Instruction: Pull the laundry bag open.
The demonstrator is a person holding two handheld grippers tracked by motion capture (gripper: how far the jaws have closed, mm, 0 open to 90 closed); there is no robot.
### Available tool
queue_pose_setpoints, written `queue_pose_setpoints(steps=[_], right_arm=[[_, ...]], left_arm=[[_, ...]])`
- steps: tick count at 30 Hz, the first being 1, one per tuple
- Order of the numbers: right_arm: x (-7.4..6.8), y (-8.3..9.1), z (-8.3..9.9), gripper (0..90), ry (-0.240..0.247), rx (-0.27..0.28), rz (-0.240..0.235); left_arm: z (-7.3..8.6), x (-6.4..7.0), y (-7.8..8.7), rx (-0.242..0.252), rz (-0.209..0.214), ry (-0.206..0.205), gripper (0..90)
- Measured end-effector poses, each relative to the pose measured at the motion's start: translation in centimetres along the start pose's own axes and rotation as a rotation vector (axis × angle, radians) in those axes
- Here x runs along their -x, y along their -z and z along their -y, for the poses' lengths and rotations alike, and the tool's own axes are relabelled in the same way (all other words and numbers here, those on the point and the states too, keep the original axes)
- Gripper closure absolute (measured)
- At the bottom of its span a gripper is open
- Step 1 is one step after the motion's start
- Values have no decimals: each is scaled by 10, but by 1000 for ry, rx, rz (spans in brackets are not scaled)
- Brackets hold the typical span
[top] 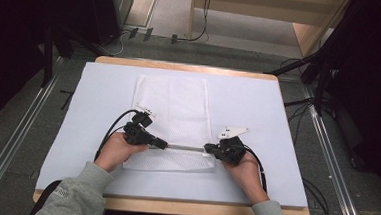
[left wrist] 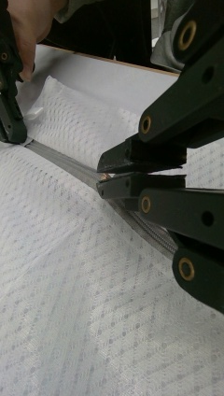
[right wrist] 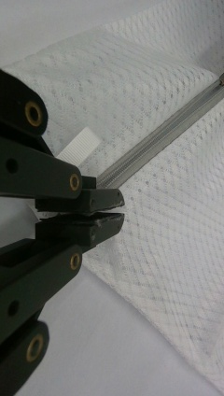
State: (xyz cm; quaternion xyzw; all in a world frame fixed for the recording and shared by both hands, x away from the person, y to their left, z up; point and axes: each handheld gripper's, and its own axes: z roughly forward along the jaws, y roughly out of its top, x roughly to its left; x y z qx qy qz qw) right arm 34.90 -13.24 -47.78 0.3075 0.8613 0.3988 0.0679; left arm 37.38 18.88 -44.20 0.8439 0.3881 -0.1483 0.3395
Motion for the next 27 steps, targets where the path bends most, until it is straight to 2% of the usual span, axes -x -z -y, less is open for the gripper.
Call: queue_pose_setpoints(steps=[6,7,8,9,12,20,27], right_arm=[[0,0,0,884,9,1,-1],[0,0,0,884,9,1,-1],[0,0,0,883,9,0,-1],[0,0,0,884,10,0,-1],[0,0,0,884,9,-1,-1],[0,0,-1,884,12,-5,1],[0,0,-1,883,6,-10,0]], left_arm=[[1,0,0,-7,-3,7,881],[1,0,2,-9,-27,6,881],[2,-1,2,-5,-33,9,882],[2,-3,4,-4,-18,24,881],[4,-6,8,1,-23,36,881],[13,-9,20,-11,-80,44,881],[18,-11,27,-9,-98,54,881]])
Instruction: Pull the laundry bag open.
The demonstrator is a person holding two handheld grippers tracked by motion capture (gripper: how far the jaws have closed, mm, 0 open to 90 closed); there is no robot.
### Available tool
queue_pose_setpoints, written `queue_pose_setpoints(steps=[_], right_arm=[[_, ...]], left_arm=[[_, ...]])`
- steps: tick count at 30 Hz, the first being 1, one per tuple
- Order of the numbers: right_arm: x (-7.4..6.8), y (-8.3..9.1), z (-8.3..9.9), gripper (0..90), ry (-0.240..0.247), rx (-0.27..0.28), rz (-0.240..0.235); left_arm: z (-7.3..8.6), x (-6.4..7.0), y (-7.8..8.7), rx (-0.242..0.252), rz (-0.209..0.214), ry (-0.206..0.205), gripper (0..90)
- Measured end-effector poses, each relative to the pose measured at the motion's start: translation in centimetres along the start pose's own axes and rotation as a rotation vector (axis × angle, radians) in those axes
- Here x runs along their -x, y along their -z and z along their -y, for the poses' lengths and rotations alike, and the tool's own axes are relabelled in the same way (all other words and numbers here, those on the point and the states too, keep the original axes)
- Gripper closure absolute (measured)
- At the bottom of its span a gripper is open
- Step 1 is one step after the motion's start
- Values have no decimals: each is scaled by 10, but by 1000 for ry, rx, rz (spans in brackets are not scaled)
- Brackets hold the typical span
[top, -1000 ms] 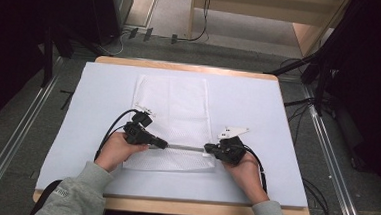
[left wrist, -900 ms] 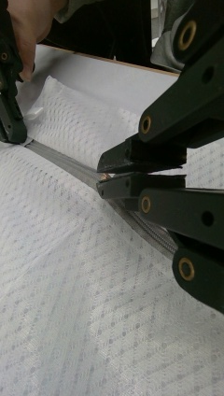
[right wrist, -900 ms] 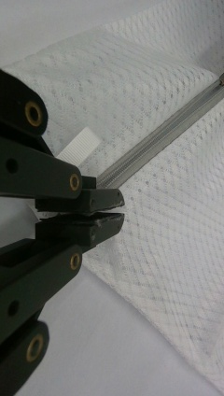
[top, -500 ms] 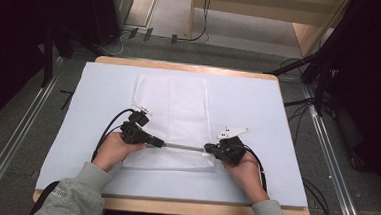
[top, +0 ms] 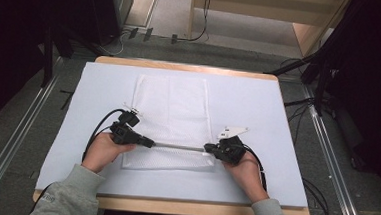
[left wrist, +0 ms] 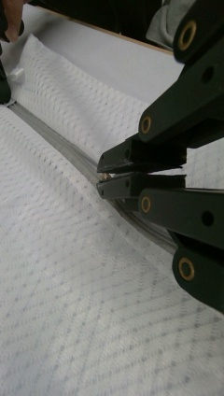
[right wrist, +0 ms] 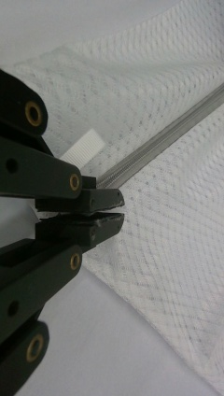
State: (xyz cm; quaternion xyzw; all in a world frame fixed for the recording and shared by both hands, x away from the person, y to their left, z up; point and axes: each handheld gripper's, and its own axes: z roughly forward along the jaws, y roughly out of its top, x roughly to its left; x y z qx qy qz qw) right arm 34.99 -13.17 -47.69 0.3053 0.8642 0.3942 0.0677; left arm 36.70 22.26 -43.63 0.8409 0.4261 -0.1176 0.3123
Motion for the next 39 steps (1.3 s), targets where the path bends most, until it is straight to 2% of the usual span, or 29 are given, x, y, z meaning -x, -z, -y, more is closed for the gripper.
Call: queue_pose_setpoints(steps=[9,17,18,21,22,26,27,32,33,35,36,37,38,39], right_arm=[[1,0,0,883,2,-1,-5],[0,0,0,882,5,-3,-5],[1,0,0,882,7,-3,-5],[2,0,-2,881,18,-9,-8],[2,0,-2,881,20,-12,-9],[2,0,-2,881,9,-16,-15],[2,0,-2,881,8,-16,-15],[2,0,-2,881,4,-20,-14],[2,0,-2,881,3,-19,-15],[2,0,-3,881,9,-21,-16],[2,0,-3,881,10,-22,-16],[2,0,-3,881,12,-22,-15],[2,0,-3,881,13,-22,-15],[2,0,-3,881,14,-22,-16]], left_arm=[[3,-4,5,9,-9,12,880],[8,-10,13,26,14,41,880],[9,-10,13,28,1,38,880],[11,-12,16,34,11,43,880],[12,-13,17,34,26,49,880],[15,-16,21,43,16,66,881],[15,-17,22,45,25,70,881],[17,-16,22,39,19,69,881],[17,-16,22,37,6,69,881],[18,-18,23,29,13,74,881],[19,-18,23,34,-5,77,881],[19,-19,24,30,8,78,881],[20,-18,25,35,-3,79,881],[20,-20,26,29,8,79,881]])
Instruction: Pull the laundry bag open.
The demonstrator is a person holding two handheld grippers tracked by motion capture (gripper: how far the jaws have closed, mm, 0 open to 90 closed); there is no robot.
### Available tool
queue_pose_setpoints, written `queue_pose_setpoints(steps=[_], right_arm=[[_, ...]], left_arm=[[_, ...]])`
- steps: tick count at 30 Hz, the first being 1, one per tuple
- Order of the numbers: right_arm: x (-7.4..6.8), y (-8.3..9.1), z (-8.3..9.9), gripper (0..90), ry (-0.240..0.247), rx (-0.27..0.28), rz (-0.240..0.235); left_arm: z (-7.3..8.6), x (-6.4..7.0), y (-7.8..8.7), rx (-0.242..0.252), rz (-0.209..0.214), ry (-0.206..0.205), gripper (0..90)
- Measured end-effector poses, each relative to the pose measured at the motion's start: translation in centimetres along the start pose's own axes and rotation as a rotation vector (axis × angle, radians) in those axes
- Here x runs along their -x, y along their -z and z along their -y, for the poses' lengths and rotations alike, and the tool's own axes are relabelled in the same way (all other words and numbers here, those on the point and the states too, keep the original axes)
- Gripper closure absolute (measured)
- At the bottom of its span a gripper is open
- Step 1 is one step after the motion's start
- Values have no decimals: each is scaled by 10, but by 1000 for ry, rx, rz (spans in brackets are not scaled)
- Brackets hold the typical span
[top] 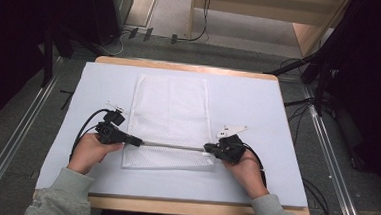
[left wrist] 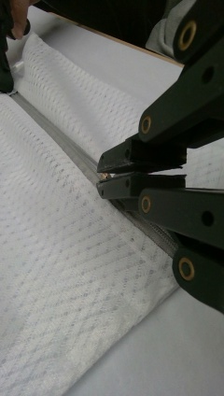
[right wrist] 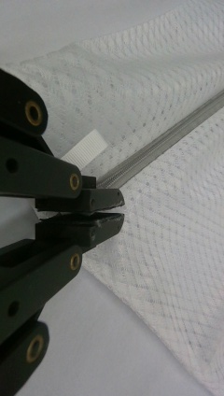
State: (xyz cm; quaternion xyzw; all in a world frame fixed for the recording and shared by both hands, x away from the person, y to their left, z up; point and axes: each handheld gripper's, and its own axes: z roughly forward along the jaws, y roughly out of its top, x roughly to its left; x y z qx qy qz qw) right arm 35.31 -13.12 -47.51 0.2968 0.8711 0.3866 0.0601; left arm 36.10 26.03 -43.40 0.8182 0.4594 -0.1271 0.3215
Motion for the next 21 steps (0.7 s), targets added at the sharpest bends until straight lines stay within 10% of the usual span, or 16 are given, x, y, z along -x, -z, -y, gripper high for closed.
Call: queue_pose_setpoints(steps=[21], right_arm=[[3,0,-1,881,-5,-10,-26]], left_arm=[[31,-26,33,39,-83,63,881]])
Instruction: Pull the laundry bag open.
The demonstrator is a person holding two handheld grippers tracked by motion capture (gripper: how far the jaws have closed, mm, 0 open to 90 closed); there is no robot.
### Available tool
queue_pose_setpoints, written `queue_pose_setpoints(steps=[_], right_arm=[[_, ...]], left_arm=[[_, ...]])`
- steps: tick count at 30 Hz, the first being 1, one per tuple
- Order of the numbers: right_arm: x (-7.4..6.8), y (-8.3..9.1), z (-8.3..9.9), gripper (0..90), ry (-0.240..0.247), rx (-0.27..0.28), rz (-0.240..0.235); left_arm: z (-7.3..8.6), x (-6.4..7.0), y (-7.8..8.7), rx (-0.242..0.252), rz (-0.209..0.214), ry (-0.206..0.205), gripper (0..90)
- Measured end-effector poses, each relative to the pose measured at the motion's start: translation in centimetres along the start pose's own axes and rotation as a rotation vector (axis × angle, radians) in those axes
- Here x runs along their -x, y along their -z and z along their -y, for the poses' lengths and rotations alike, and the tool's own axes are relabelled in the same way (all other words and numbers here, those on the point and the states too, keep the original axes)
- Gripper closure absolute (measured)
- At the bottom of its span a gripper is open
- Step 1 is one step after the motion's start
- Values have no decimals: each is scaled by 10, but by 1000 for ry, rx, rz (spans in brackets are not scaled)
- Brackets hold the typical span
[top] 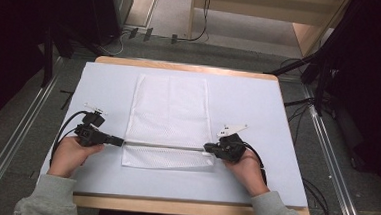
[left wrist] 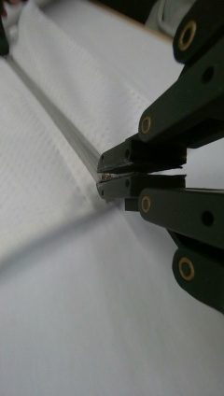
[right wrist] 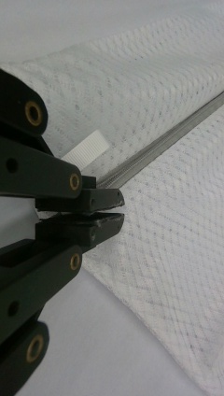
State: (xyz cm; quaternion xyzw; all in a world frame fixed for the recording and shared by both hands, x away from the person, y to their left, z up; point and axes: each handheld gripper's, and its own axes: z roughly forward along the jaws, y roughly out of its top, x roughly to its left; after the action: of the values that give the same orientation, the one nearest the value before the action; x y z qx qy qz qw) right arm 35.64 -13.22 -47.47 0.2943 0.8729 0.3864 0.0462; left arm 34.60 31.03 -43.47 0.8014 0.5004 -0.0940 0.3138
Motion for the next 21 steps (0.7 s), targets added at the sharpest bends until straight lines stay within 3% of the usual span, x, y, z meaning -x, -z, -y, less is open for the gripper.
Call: queue_pose_setpoints(steps=[2,9,12,13,16,21], right_arm=[[0,0,0,881,0,-2,0],[0,-1,-2,873,-13,-8,-11],[1,-1,-3,870,-45,-10,-20],[1,-2,-3,870,-52,-10,-24],[0,-2,-4,864,-76,-21,-46],[-4,-1,-8,805,-68,-39,-43]], left_arm=[[1,0,0,-3,-10,-2,881],[2,-2,3,33,19,2,876],[3,-2,2,28,12,-16,870],[3,-2,2,23,-5,-41,869],[4,-2,2,37,-13,-49,863],[5,-6,3,72,-12,-54,758]])
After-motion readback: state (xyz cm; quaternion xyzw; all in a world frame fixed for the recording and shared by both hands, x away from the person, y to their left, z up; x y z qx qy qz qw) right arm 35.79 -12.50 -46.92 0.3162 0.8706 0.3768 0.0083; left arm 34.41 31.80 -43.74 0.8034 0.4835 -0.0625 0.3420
